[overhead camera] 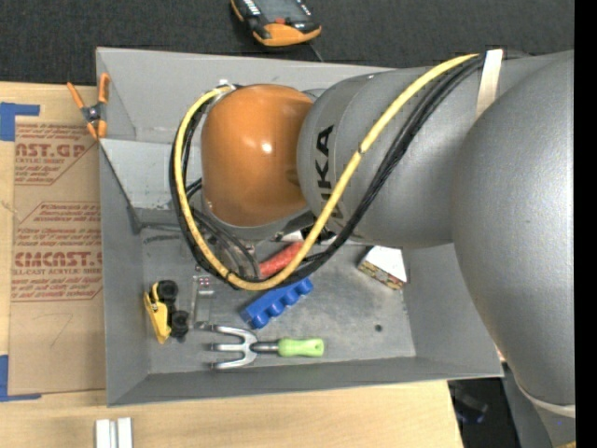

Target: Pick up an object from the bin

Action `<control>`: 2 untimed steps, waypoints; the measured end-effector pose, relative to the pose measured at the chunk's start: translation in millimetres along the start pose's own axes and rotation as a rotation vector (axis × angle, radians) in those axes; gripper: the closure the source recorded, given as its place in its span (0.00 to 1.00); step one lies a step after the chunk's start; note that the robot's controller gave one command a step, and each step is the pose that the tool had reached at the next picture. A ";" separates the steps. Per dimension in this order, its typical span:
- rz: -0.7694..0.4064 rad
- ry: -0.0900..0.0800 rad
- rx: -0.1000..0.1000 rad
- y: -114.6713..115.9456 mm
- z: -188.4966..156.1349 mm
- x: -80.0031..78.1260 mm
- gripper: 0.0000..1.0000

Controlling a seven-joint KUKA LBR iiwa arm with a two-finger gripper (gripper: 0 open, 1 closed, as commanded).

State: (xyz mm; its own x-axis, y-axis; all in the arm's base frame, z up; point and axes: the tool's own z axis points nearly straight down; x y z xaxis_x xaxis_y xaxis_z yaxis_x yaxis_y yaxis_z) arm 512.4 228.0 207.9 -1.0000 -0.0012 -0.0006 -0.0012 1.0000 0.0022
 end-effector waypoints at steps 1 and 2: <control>0.000 0.000 0.000 0.0 0.0 0.0 0.00; -0.100 -0.001 0.000 -41.5 41.3 6.4 0.00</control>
Offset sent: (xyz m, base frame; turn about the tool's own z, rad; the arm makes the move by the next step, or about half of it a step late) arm -0.0071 -0.0463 -0.0451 -0.1062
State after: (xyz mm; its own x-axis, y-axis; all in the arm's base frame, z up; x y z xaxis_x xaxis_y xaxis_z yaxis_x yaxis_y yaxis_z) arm 506.0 186.6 166.5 -0.9949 -0.1007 -0.0023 -0.1007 0.9949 0.0021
